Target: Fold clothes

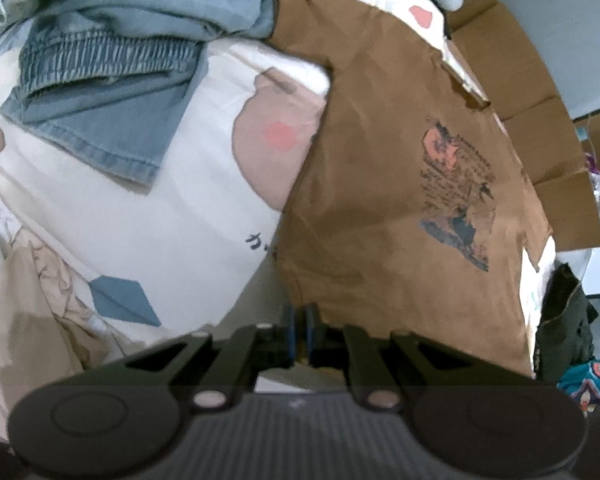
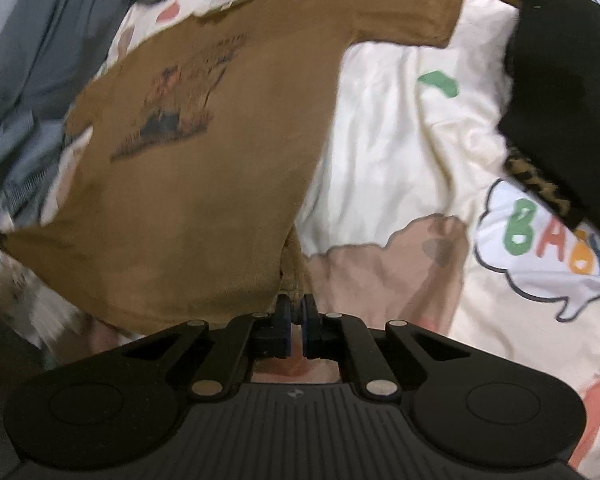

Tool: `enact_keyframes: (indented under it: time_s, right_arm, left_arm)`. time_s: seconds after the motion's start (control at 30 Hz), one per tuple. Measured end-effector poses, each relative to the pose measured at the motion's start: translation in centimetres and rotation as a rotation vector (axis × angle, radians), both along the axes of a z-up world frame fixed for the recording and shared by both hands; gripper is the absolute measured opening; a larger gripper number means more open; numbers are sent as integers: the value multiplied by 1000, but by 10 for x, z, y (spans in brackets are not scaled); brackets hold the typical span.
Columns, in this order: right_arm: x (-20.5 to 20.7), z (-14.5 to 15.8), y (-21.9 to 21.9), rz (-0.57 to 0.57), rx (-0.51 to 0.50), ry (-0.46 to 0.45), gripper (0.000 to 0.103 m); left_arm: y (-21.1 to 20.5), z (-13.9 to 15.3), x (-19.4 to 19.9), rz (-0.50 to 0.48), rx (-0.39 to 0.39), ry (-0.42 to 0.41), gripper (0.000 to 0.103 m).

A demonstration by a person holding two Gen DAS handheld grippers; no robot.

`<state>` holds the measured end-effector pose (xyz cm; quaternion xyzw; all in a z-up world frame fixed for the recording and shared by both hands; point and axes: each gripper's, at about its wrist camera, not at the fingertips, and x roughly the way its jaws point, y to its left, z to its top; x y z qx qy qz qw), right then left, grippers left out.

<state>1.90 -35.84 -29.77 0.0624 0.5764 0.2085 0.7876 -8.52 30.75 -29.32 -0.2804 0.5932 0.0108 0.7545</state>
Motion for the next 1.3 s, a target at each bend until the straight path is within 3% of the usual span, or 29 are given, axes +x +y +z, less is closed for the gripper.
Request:
enact_keyframes:
  time_s: [0.07, 0.23, 0.43, 0.6, 0.83, 1.0, 1.17, 1.3]
  right_arm:
    - [1, 6, -7, -41, 18, 18, 2]
    - [-3, -12, -23, -152, 45, 114, 2]
    - [-10, -37, -39, -278, 72, 225, 2]
    - [-18, -72, -33, -312, 41, 270, 2]
    - [-17, -96, -19, -249, -37, 244, 2]
    - [-15, -107, -15, -218, -49, 239, 2]
    - [-11, -104, -17, -203, -84, 241, 3]
    - [-7, -97, -22, -211, -143, 253, 2]
  left_arm:
    - [1, 5, -2, -3, -4, -9, 5]
    - [7, 4, -10, 2, 6, -9, 5]
    - [5, -19, -17, -8, 42, 26, 5]
    - [-1, -49, -19, -26, 87, 80, 5]
    - [-4, -80, -21, -51, 127, 117, 5]
    - [-7, -87, -25, -73, 142, 72, 5]
    - [-11, -90, -27, -114, 156, 55, 5]
    - [-9, -90, -35, -114, 121, 82, 5]
